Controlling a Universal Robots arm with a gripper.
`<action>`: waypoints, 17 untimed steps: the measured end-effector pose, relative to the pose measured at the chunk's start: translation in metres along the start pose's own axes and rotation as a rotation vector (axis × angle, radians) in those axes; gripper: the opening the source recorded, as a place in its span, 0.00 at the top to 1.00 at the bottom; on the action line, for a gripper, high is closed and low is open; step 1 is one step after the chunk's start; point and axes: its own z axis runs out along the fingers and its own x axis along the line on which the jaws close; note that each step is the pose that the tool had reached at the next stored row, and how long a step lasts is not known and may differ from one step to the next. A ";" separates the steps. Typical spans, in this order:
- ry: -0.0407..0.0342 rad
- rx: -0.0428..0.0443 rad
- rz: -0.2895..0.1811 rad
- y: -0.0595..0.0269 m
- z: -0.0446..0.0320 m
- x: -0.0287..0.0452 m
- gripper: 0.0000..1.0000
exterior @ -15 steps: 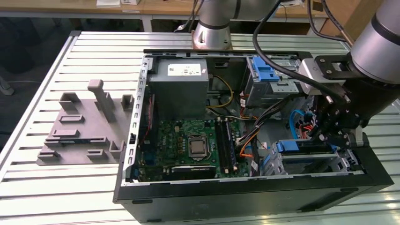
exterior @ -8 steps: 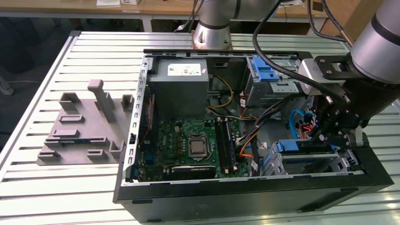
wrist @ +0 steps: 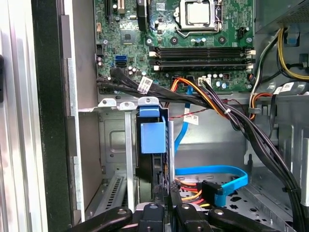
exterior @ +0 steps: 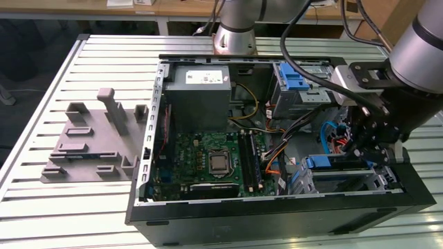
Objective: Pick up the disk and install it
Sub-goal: 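Insert the first disk wire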
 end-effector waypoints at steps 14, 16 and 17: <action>-0.0020 0.0011 0.000 0.0005 0.0054 0.0011 0.84; -0.0016 0.0011 0.000 0.0005 0.0056 0.0011 0.84; -0.0017 0.0011 0.000 0.0005 0.0056 0.0011 0.84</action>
